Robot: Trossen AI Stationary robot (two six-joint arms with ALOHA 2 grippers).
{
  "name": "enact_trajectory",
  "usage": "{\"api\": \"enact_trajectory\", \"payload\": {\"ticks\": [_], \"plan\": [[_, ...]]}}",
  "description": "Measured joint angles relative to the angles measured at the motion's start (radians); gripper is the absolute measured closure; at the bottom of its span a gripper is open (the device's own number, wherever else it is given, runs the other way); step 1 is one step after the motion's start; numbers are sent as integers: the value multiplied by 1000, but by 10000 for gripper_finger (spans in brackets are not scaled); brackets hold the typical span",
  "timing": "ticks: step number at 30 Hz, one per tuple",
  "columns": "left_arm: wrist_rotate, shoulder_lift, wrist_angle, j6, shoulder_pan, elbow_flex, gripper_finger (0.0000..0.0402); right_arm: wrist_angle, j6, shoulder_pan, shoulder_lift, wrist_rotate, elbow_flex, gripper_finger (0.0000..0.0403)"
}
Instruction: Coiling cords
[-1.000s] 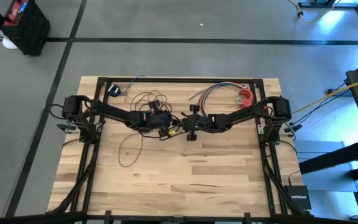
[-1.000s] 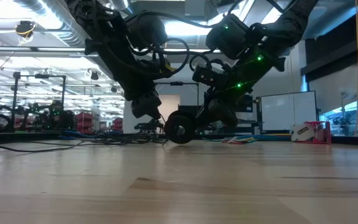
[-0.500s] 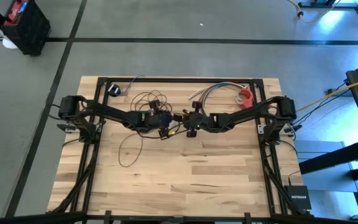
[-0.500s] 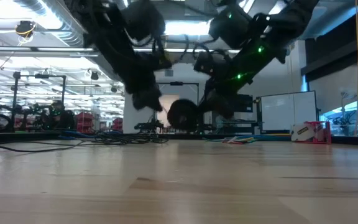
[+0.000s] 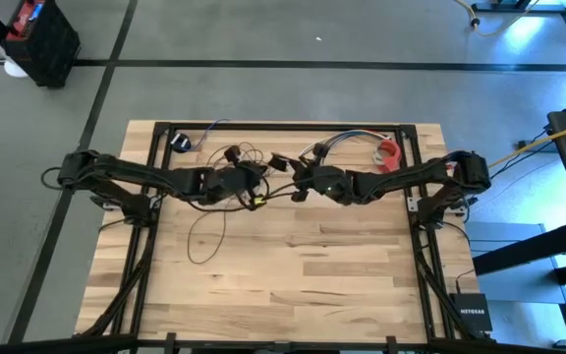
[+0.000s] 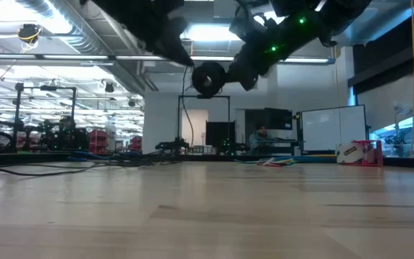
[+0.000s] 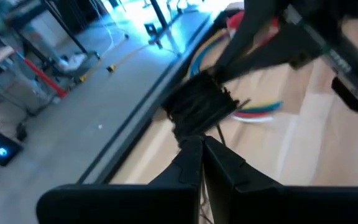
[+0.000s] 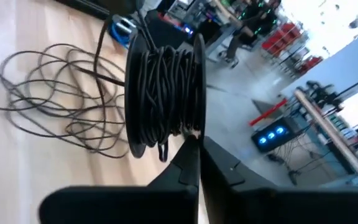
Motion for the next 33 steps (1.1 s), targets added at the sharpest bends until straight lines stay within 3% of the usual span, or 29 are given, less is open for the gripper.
{"api": "enact_trajectory", "payload": {"ticks": [9,14,24,29,33], "plan": [[1,-42,31,61,48,0,398,111,-149,-55,-4,-8,3,397],[2,-44,11,40,73,1,393,106,-215,-53,-5,42,53,397],[5,-54,-143,6,81,1,270,81,-244,-53,-5,76,81,397],[3,-63,-234,-43,82,0,252,41,-244,-53,-6,99,81,397],[70,-63,-147,-21,96,-34,254,42,-244,-53,-6,106,81,397]]}}
